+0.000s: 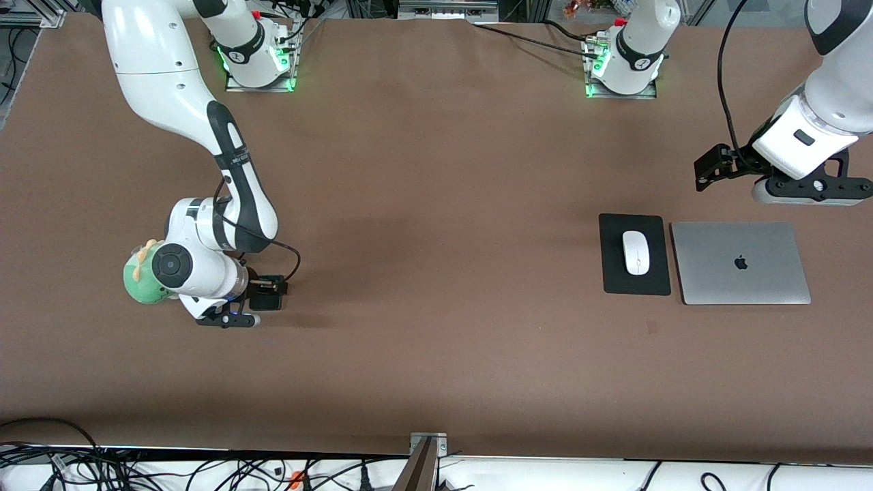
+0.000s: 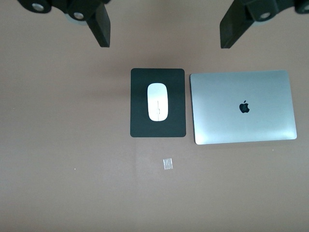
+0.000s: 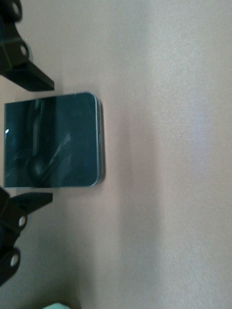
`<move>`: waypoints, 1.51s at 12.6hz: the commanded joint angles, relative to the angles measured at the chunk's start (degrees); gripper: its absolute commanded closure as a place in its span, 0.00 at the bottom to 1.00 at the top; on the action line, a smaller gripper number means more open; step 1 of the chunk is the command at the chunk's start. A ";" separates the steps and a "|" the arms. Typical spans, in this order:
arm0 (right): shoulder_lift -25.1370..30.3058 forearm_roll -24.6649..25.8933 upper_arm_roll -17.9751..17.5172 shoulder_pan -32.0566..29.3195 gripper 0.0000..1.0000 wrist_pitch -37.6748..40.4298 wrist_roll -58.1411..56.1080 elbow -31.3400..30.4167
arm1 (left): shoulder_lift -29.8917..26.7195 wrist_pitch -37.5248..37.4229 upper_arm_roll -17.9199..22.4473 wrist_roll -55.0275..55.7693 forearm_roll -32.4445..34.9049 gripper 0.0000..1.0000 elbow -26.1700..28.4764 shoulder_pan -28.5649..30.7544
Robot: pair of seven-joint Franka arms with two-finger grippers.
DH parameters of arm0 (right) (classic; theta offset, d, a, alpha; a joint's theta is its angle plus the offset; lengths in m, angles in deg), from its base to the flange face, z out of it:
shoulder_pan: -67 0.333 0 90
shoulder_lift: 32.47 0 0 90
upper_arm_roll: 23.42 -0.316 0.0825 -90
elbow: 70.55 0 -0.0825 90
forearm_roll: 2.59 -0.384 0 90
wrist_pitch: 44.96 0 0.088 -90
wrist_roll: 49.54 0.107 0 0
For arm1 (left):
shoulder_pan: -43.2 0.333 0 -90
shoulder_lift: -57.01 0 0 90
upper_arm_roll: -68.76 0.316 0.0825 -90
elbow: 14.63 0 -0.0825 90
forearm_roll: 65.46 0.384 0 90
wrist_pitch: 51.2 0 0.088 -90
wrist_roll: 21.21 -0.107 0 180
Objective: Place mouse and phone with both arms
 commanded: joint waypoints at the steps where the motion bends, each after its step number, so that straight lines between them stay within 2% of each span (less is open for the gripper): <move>1: 3.25 -0.99 -0.47 -0.89 0.00 1.06 -0.61 -0.24 | 0.03 -0.19 0.00 0.53 -1.30 0.00 -0.31 0.26; 3: 4.91 -0.64 0.05 -0.89 0.00 3.69 -0.69 1.69 | 0.03 -0.28 0.00 0.53 -1.30 0.00 -0.31 0.26; 7: 12.55 0.06 2.07 -0.46 0.00 7.21 -0.70 2.40 | 0.03 -0.28 0.00 0.53 -1.21 0.00 -0.31 0.26; 11: 23.26 0.15 2.86 -0.54 0.00 18.08 -0.43 2.58 | 0.03 -0.72 -0.09 0.53 -1.30 0.00 -0.31 0.26; 15: 31.54 4.71 4.28 -0.54 0.00 29.61 -0.26 2.58 | 0.03 -0.81 -0.09 0.53 -1.30 0.00 -0.31 0.26; 17: 33.48 7.61 3.93 -0.54 0.00 32.96 -0.17 2.67 | 0.03 -0.81 -0.09 0.53 -1.30 0.00 -0.31 0.26; 19: 34.10 8.24 3.75 -0.45 0.00 33.94 -0.26 2.67 | 0.03 -0.81 -0.09 0.53 -1.30 0.00 -0.31 0.26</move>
